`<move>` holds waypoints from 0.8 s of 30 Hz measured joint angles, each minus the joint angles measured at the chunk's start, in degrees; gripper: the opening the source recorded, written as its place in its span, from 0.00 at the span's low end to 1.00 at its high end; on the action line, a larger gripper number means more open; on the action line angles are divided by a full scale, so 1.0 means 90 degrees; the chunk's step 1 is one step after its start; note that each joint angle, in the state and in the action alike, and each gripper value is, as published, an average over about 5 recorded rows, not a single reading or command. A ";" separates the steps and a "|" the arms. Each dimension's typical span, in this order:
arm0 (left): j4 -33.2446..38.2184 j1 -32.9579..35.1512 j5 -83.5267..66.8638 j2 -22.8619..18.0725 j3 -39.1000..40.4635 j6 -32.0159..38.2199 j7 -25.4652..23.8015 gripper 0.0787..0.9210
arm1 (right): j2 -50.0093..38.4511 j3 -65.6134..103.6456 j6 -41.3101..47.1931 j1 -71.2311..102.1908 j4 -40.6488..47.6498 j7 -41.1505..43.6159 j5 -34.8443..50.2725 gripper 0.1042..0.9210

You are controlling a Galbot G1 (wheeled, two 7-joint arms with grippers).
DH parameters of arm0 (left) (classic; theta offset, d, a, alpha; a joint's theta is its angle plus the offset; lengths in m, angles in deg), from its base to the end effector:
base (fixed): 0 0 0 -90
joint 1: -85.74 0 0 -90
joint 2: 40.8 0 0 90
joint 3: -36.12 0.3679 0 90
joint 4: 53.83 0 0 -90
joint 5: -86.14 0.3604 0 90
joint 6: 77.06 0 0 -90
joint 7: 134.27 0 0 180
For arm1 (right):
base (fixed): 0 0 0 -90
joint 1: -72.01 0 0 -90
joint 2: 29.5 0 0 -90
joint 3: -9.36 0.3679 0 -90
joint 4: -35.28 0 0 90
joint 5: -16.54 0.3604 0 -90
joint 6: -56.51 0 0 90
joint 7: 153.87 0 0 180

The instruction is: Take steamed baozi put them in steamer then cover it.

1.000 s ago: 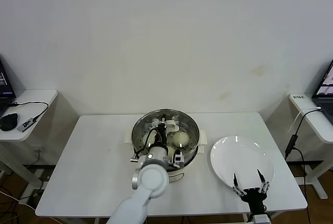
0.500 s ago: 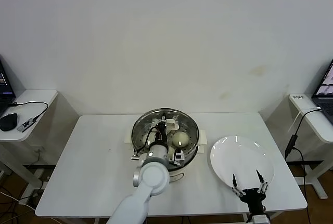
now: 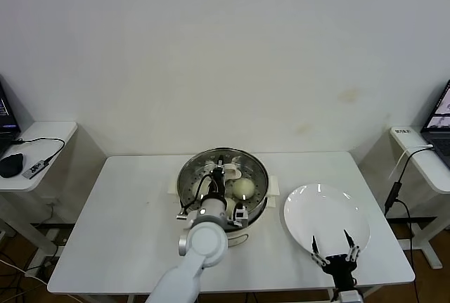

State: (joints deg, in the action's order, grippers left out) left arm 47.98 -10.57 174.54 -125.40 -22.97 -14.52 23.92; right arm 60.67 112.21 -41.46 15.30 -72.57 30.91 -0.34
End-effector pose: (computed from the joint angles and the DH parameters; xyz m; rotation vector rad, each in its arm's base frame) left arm 0.3349 -0.1527 -0.2747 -0.2019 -2.2152 -2.1871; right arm 0.1382 -0.0755 -0.3990 -0.0794 -2.9090 0.5736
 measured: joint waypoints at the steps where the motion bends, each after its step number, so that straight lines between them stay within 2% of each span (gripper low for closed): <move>1: 0.0012 0.0007 -0.0012 -0.0001 -0.0008 0.0000 0.0012 0.15 | 0.0000 -0.0005 -0.0001 0.0002 -0.0002 0.0000 -0.0003 0.88; 13: 0.0475 0.0340 -0.0199 0.0194 -0.0054 0.0046 0.0147 0.56 | -0.0025 -0.0012 -0.0003 0.0033 -0.0073 0.0012 -0.0010 0.88; 20: 0.1152 0.0863 -0.0465 0.0492 -0.0142 0.0138 0.0267 0.79 | -0.0082 -0.0012 -0.0018 0.0099 -0.0096 0.0013 0.0011 0.88; 24: 0.1675 0.1306 -0.0721 0.0661 -0.0260 0.0248 0.0437 0.87 | -0.0142 0.0002 -0.0033 0.0137 -0.0119 0.0013 0.0057 0.88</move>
State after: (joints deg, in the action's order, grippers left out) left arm 63.05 1.18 168.05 -119.46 -25.31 -12.29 27.85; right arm 59.38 112.22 -41.76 16.54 -73.65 31.02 0.17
